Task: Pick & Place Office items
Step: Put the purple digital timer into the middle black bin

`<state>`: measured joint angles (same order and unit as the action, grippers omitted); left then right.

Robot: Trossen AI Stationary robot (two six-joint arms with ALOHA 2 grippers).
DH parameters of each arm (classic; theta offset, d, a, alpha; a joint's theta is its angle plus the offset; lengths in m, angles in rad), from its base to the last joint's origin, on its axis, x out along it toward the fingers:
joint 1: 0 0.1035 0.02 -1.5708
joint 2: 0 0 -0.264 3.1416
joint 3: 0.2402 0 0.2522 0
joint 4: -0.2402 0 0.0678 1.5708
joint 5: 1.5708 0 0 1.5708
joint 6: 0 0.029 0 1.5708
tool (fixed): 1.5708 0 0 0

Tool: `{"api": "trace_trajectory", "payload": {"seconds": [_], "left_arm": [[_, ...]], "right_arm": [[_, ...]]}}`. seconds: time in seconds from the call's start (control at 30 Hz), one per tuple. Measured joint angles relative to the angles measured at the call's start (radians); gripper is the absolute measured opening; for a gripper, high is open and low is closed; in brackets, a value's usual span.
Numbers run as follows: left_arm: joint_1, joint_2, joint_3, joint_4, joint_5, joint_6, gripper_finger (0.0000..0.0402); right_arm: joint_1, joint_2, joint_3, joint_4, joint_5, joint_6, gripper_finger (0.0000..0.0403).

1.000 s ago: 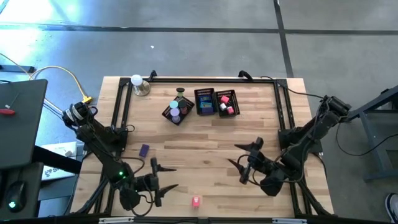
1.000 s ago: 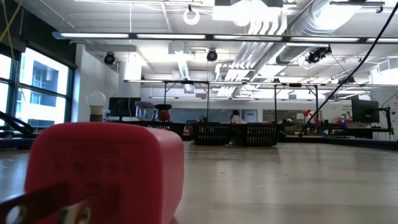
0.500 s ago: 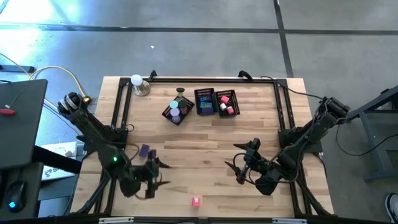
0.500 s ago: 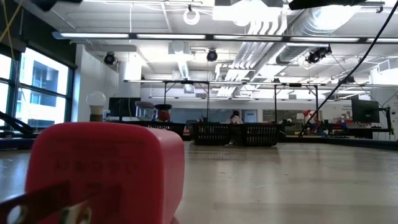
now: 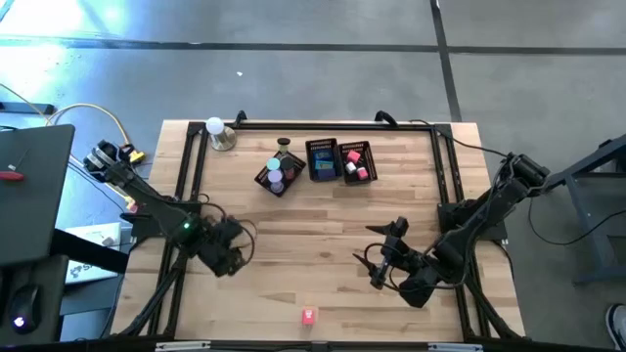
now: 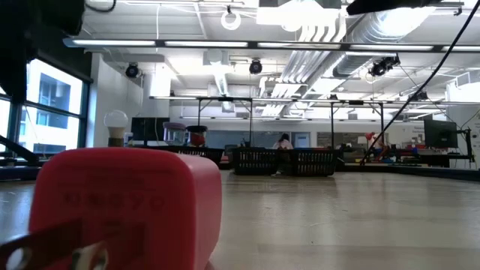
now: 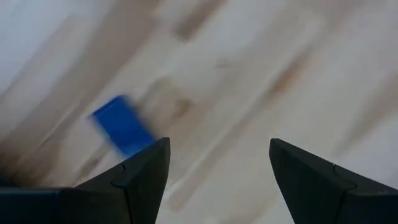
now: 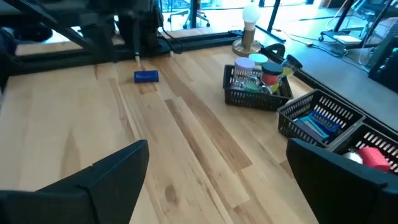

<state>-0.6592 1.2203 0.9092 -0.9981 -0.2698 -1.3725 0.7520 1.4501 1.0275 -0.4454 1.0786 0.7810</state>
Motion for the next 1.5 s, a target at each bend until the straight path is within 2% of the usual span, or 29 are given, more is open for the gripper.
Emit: {"api": "trace_trajectory", "payload": {"seconds": [0.1, 0.23, 0.5, 0.8, 1.03, 1.33, 1.5], "left_arm": [[0.018, 0.001, 0.000, -0.064, 0.006, -0.106, 0.0268], [0.019, 0.001, 0.000, -0.061, 0.007, -0.117, 0.0268], [0.013, 0.001, -0.017, -0.079, 0.015, -0.153, 0.0268], [0.014, 0.001, -0.125, -0.075, 0.088, -0.273, 0.0268], [0.082, -0.001, -0.198, -0.010, 0.168, -0.175, 0.0268], [0.239, -0.001, -0.233, 0.026, 0.197, -0.060, 0.0268], [0.281, -0.001, -0.274, 0.077, 0.221, -0.044, 0.0268]], "right_arm": [[-0.010, 0.027, 0.000, 0.000, 0.015, -0.004, 0.0370], [-0.041, 0.059, 0.000, 0.005, 0.016, -0.004, 0.0370], [-0.079, 0.077, 0.000, 0.030, -0.086, 0.006, 0.0370], [-0.080, 0.077, 0.000, 0.098, -0.141, 0.000, 0.0369], [-0.080, 0.077, 0.000, 0.113, -0.163, 0.000, 0.0369], [-0.080, 0.077, 0.000, 0.114, -0.165, -0.025, 0.0369], [-0.080, 0.077, 0.000, 0.114, -0.167, -0.026, 0.0369]]}}
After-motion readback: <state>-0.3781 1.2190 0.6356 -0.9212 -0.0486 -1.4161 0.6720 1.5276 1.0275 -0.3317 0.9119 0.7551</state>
